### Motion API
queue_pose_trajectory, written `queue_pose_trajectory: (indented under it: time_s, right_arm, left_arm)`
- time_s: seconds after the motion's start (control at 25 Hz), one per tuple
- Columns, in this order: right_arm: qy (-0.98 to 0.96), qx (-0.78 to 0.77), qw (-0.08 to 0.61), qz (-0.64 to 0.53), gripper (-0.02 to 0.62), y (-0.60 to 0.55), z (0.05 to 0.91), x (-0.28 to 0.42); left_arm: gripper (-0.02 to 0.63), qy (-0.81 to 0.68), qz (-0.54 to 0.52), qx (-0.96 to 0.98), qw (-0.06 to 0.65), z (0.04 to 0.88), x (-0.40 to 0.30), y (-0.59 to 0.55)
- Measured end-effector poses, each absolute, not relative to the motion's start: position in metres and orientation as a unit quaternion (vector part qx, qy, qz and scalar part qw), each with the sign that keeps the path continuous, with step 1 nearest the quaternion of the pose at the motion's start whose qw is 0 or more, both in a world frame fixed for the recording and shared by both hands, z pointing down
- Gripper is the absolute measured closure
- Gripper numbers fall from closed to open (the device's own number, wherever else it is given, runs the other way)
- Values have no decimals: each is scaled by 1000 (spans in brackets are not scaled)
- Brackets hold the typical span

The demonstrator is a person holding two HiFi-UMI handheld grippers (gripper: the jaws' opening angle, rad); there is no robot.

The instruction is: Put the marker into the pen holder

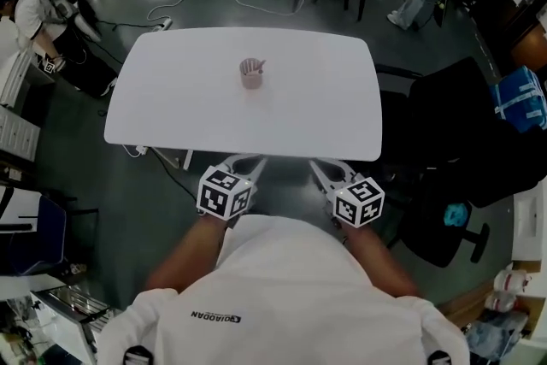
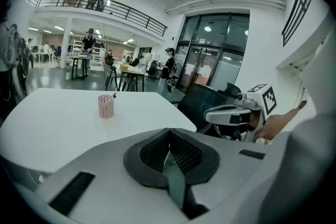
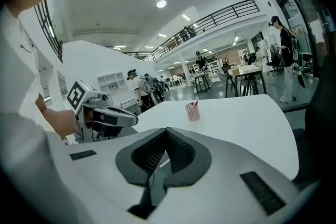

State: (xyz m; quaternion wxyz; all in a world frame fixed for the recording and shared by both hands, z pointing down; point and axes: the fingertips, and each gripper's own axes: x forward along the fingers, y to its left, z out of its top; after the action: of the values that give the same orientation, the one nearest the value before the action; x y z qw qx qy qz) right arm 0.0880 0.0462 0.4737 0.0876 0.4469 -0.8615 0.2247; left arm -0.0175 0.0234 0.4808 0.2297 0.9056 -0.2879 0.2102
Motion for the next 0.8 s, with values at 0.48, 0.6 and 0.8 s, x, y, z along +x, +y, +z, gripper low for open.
queue_pose_trajectory:
  time_s: [0.48,0.6,0.8]
  right_arm:
    - [-866,433,72,240,577,99,492,92]
    - [-868,430,66,240,577,97,490,92]
    - [-871,427,57,236,577,99,486,92]
  left_arm:
    - [578,-315,221,893,234,493,-14,83]
    - [578,-316,225,892,231,492,-13,87]
    - [578,-321,230,890,227,491,-11,93]
